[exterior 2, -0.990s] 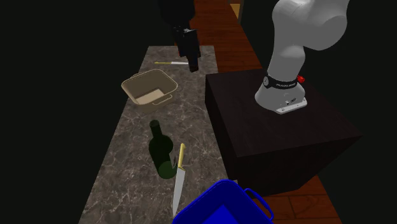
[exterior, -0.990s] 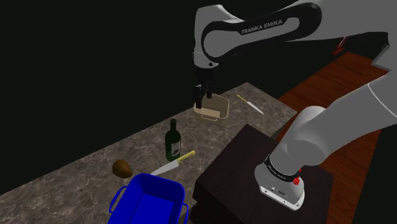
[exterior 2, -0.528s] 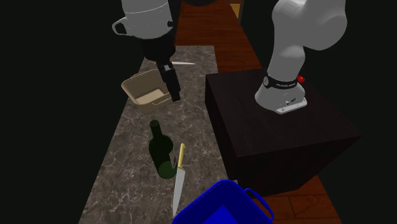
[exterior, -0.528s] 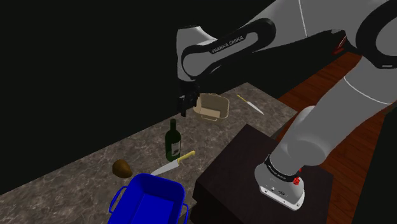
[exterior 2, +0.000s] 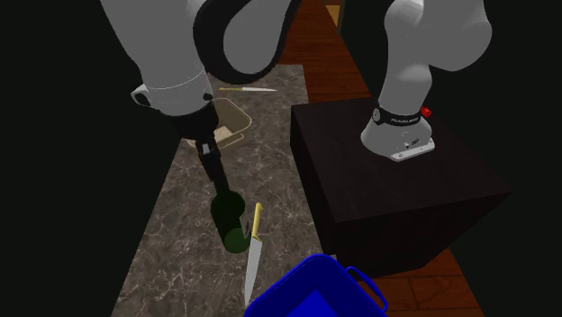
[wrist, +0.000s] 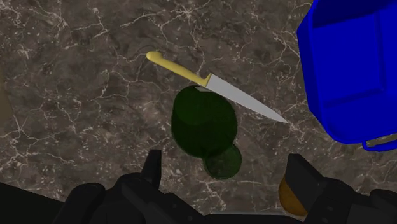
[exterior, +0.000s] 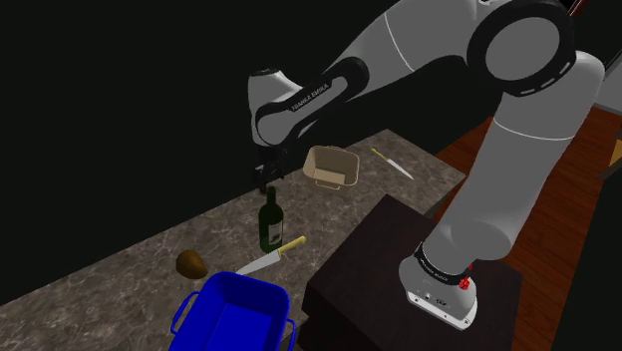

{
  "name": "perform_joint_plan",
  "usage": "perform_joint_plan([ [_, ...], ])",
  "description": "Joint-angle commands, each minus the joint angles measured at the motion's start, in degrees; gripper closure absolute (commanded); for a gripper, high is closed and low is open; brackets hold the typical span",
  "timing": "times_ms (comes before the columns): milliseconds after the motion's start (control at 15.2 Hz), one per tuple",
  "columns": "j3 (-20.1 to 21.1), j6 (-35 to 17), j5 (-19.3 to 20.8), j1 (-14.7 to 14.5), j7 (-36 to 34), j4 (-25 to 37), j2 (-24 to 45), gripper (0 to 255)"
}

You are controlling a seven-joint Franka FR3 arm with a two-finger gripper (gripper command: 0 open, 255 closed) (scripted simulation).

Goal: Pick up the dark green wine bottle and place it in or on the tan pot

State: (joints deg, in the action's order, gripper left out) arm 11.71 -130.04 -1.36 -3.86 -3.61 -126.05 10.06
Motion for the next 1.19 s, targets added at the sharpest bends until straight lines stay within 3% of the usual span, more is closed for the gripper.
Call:
perform_joint_plan([
  [0, -0.08, -1.64, 0.47, -0.15, -0.3, 0.2, 1.78, 0],
  [396, -0.26, -5.69, 1.13, -0.44, -0.77, -1.11, 4.57, 0],
  [924, -0.26, -5.68, 1.13, -0.44, -0.76, -1.11, 4.56, 0],
  [990, -0.26, -5.68, 1.13, -0.44, -0.76, -1.11, 4.56, 255],
  [1122, -0.26, -5.68, 1.13, -0.44, -0.76, -1.11, 4.56, 255],
])
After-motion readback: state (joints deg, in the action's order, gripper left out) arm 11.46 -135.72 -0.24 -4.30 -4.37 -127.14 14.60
